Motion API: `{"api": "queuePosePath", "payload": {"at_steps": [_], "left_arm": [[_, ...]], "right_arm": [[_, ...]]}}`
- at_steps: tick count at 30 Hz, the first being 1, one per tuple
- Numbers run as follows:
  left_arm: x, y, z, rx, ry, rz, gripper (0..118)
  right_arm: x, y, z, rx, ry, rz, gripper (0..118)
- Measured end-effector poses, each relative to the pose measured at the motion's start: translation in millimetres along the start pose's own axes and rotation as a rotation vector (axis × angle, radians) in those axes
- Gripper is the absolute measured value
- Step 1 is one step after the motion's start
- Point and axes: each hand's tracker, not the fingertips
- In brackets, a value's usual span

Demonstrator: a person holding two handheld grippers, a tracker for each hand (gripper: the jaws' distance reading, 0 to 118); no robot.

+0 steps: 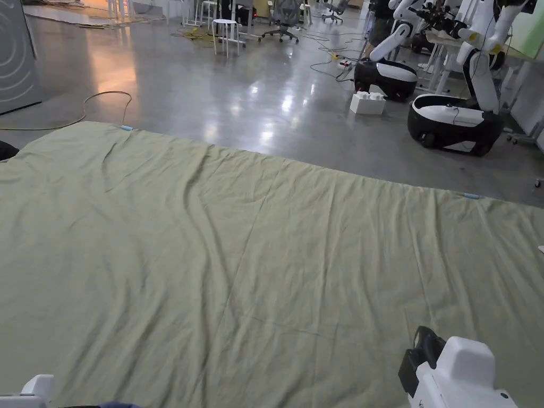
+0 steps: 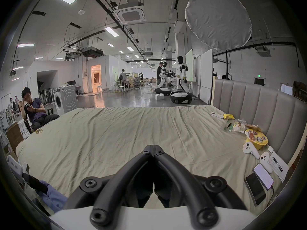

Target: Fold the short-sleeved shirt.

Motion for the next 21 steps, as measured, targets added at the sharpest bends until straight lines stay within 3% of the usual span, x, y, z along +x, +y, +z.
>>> {"api": "queuePosePath", "payload": {"at_steps": [6, 14, 16, 21], "left_arm": [[4, 1, 4, 0.013, -0.022, 0.037, 20], [83, -25, 37, 0.04, -0.027, 0.011, 18], [49, -7, 30, 0.043, -0.015, -0.004, 18], [64, 7, 58, 0.082, 0.025, -0.007, 18]], "right_arm": [[0, -1, 2, -0.006, 0.005, -0.009, 1], [2, 2, 5, -0.007, 0.005, -0.02, 1], [3, 4, 5, -0.004, 0.006, -0.021, 1], [5, 6, 5, 0.004, 0.006, -0.022, 1]]}}
